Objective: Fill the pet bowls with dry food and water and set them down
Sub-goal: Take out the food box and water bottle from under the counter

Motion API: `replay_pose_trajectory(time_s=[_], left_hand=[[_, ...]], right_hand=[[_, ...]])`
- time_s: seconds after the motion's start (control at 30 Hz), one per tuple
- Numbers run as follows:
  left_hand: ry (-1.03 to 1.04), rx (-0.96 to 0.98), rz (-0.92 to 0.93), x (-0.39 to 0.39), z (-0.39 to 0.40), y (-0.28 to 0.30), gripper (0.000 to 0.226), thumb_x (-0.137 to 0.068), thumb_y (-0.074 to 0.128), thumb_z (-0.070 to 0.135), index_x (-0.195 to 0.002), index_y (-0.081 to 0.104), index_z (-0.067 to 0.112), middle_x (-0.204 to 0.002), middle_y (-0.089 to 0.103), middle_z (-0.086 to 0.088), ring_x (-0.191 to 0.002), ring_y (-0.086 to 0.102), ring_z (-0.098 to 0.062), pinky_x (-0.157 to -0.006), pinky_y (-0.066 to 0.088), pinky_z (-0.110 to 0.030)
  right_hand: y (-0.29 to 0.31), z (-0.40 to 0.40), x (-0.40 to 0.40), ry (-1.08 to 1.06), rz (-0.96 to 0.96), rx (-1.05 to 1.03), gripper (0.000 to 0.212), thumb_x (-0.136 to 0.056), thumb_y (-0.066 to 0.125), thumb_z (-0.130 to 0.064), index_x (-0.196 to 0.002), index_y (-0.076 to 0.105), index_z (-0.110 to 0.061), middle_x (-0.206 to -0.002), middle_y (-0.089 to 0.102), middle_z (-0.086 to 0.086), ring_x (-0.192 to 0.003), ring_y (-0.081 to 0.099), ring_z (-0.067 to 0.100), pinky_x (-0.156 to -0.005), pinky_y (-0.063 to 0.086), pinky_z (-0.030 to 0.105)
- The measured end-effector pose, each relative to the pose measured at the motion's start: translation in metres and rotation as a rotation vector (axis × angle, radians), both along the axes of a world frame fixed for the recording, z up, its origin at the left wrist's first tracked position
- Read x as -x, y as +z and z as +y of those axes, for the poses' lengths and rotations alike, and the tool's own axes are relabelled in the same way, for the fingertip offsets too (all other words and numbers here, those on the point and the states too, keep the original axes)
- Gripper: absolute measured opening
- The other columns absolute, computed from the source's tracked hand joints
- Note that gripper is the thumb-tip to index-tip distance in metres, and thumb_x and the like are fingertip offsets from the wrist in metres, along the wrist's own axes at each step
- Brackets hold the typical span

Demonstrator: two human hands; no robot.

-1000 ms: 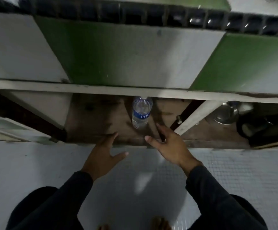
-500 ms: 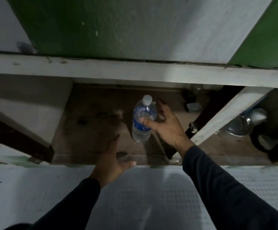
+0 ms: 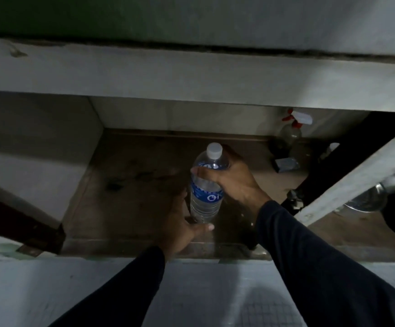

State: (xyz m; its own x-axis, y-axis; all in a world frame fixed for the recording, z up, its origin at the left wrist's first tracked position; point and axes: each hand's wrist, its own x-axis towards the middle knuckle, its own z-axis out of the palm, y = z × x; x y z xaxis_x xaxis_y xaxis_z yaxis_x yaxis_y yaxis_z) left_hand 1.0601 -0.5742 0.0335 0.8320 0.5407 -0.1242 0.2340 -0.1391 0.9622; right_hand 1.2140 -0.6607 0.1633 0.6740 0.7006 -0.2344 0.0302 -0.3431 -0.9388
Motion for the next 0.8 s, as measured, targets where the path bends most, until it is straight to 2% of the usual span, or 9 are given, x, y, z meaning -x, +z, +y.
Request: replay_pose_trajectory(time_s=[0.03, 0.1, 0.13, 0.2, 0.27, 0.33, 0.43, 0.53, 0.8], left_hand=[[-0.002, 0.01, -0.039, -0.007, 0.002, 0.001, 0.117, -0.059, 0.098, 0.046, -0.156, 0.032, 0.036, -0.154, 0.048, 0.014, -0.137, 0.05, -0.003, -0.107, 0.052, -0.038], [-0.023, -0.023, -0.083, -0.021, 0.006, 0.006, 0.098, -0.065, 0.098, 0.028, -0.147, 0.045, 0.035, -0.143, 0.06, 0.01, -0.129, 0.06, -0.009, -0.099, 0.057, -0.031], [-0.036, -0.04, -0.101, -0.027, 0.008, 0.008, 0.091, -0.068, 0.096, 0.016, -0.145, 0.049, 0.028, -0.142, 0.062, 0.004, -0.127, 0.062, -0.013, -0.098, 0.057, -0.032], [-0.07, 0.008, -0.132, -0.035, 0.012, 0.007, 0.084, -0.071, 0.09, -0.002, -0.143, 0.051, 0.014, -0.141, 0.062, -0.007, -0.127, 0.063, -0.022, -0.101, 0.057, -0.044], [-0.074, 0.073, -0.119, -0.039, 0.014, 0.006, 0.084, -0.067, 0.093, 0.007, -0.139, 0.054, 0.022, -0.139, 0.065, -0.001, -0.127, 0.063, -0.02, -0.102, 0.056, -0.046], [-0.078, 0.096, -0.099, -0.042, 0.015, 0.005, 0.088, -0.062, 0.094, 0.015, -0.139, 0.053, 0.026, -0.138, 0.065, 0.004, -0.127, 0.063, -0.017, -0.103, 0.055, -0.046], [-0.083, 0.133, -0.091, -0.044, 0.015, 0.001, 0.089, -0.067, 0.093, 0.005, -0.144, 0.05, 0.017, -0.142, 0.062, -0.004, -0.13, 0.061, -0.02, -0.107, 0.051, -0.054], [-0.078, 0.121, -0.093, -0.046, 0.016, 0.0, 0.09, -0.066, 0.097, 0.014, -0.143, 0.053, 0.023, -0.141, 0.063, 0.001, -0.129, 0.062, -0.016, -0.107, 0.052, -0.049], [-0.097, 0.125, -0.058, -0.047, 0.018, -0.002, 0.1, -0.057, 0.101, 0.032, -0.144, 0.05, 0.031, -0.141, 0.062, 0.007, -0.129, 0.061, -0.013, -0.107, 0.052, -0.051]], right_hand=[[0.0, 0.001, -0.002, 0.015, -0.009, 0.003, 0.08, -0.045, 0.09, -0.065, -0.115, 0.065, -0.037, -0.109, 0.073, -0.011, -0.099, 0.071, 0.009, -0.088, 0.06, 0.037], [0.0, 0.002, -0.005, 0.034, -0.022, 0.003, 0.079, -0.047, 0.09, -0.063, -0.117, 0.064, -0.035, -0.11, 0.073, -0.01, -0.099, 0.071, 0.01, -0.087, 0.06, 0.037], [0.0, 0.003, -0.005, 0.038, -0.027, -0.004, 0.079, -0.048, 0.09, -0.061, -0.117, 0.064, -0.034, -0.11, 0.073, -0.01, -0.098, 0.071, 0.009, -0.086, 0.06, 0.035], [-0.003, 0.004, -0.005, 0.034, -0.033, -0.026, 0.076, -0.05, 0.091, -0.058, -0.117, 0.064, -0.034, -0.107, 0.074, -0.011, -0.095, 0.072, 0.006, -0.081, 0.06, 0.03], [-0.006, 0.004, -0.005, 0.028, -0.027, -0.046, 0.067, -0.056, 0.092, -0.049, -0.116, 0.064, -0.034, -0.104, 0.074, -0.014, -0.091, 0.072, 0.003, -0.076, 0.059, 0.025], [-0.008, 0.003, -0.006, 0.025, -0.017, -0.054, 0.063, -0.06, 0.093, -0.044, -0.115, 0.065, -0.034, -0.104, 0.074, -0.013, -0.092, 0.072, 0.003, -0.078, 0.059, 0.027], [-0.009, 0.004, -0.005, 0.019, -0.019, -0.063, 0.067, -0.055, 0.092, -0.05, -0.113, 0.065, -0.034, -0.105, 0.074, -0.011, -0.093, 0.072, 0.005, -0.08, 0.06, 0.03], [-0.009, 0.005, -0.004, 0.015, -0.03, -0.08, 0.068, -0.053, 0.09, -0.053, -0.113, 0.065, -0.033, -0.107, 0.074, -0.009, -0.095, 0.072, 0.007, -0.083, 0.06, 0.033], [-0.009, 0.008, -0.006, 0.019, -0.057, -0.057, 0.075, -0.052, 0.086, -0.057, -0.118, 0.062, -0.033, -0.111, 0.072, -0.008, -0.099, 0.07, 0.01, -0.087, 0.06, 0.037]])
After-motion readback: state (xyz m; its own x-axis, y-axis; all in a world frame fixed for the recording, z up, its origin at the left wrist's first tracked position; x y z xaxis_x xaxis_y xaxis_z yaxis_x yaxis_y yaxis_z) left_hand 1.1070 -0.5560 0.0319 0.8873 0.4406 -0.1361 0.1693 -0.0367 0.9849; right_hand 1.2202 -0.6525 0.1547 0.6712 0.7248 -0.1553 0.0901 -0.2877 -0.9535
